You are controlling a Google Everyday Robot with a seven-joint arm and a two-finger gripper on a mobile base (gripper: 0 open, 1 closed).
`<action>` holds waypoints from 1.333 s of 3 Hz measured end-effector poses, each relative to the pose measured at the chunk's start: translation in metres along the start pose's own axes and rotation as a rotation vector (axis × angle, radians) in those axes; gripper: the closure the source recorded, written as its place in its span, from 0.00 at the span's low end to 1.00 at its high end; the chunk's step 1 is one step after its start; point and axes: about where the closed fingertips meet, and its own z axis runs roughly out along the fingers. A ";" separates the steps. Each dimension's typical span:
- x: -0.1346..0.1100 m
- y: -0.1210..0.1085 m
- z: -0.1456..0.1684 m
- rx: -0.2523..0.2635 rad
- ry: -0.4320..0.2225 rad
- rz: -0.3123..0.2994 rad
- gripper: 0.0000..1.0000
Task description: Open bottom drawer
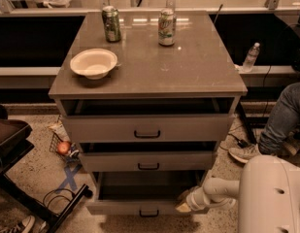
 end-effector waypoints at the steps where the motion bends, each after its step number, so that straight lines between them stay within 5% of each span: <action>1: 0.000 0.000 0.000 0.000 0.000 0.000 1.00; 2: 0.033 0.026 -0.003 -0.044 0.083 0.035 1.00; 4: 0.028 0.026 -0.010 -0.044 0.083 0.035 1.00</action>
Offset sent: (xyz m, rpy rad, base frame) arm -0.1515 -0.0625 -0.0486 -0.2061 0.3516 -0.0230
